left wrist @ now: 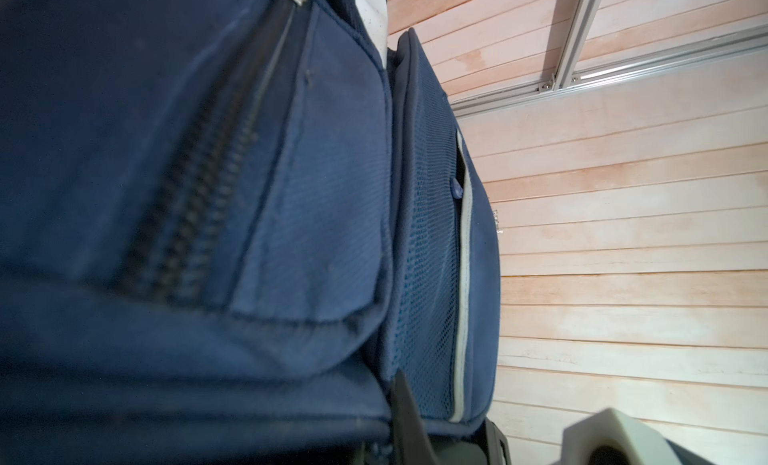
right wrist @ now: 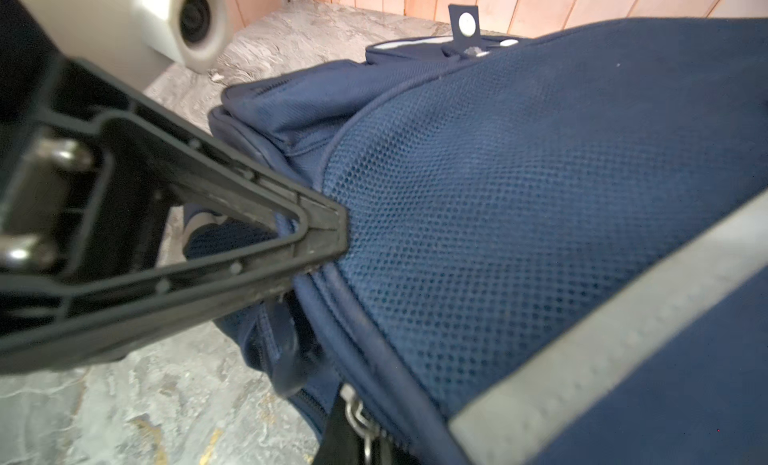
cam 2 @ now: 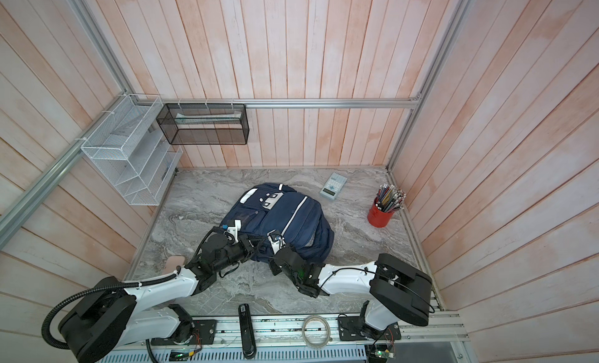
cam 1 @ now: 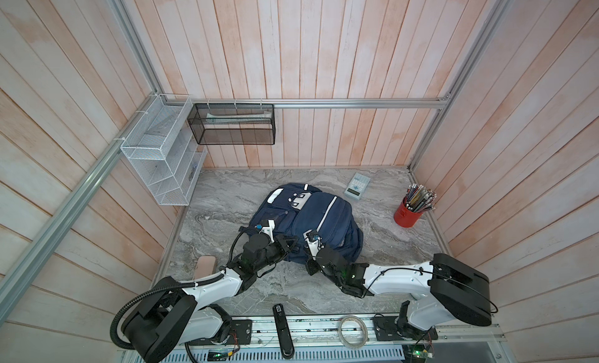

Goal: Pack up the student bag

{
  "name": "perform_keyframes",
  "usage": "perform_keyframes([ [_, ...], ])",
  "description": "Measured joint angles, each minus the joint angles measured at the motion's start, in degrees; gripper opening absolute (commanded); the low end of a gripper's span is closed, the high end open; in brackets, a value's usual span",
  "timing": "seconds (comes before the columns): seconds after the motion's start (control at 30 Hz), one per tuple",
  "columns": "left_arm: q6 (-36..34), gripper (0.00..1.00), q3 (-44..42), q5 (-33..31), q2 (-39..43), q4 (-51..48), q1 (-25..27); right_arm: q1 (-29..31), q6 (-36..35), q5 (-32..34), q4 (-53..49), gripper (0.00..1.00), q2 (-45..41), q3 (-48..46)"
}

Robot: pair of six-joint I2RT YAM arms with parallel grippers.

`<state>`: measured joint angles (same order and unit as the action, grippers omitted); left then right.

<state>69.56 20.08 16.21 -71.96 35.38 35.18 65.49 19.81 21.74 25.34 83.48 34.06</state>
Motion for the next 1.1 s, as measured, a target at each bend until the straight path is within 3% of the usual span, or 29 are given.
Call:
perform_keyframes([
  [0.27,-2.27,0.00,3.10,12.72,-4.44,-0.09,-2.56,-0.46,5.86,-2.91,-3.28,0.00,-8.44,-5.29],
  [0.57,-3.34,0.00,4.59,15.85,-5.40,-1.90,-2.64,-0.98,7.72,-4.96,-4.35,0.00,-10.97,-6.97],
  [0.7,-3.30,0.20,4.55,15.96,-6.86,-0.17,-2.51,-2.05,7.39,-6.69,-5.11,0.04,-10.97,-6.69],
  [0.83,-3.17,0.61,3.30,13.07,-9.31,3.87,-2.40,-3.41,5.84,-6.99,-8.98,0.05,-10.38,-5.03],
  [0.87,-3.30,0.66,2.99,11.87,-9.94,4.55,-2.14,-3.69,5.46,-7.15,-10.14,0.07,-9.62,-4.13],
  [1.0,-3.56,0.69,2.08,5.66,-11.30,5.64,1.33,-4.04,4.57,-8.37,-14.51,0.08,-6.29,-0.17],
  [1.1,-3.89,0.69,2.10,1.20,-13.07,7.02,3.96,-4.09,4.68,-8.39,-17.05,0.15,-5.55,1.22],
])
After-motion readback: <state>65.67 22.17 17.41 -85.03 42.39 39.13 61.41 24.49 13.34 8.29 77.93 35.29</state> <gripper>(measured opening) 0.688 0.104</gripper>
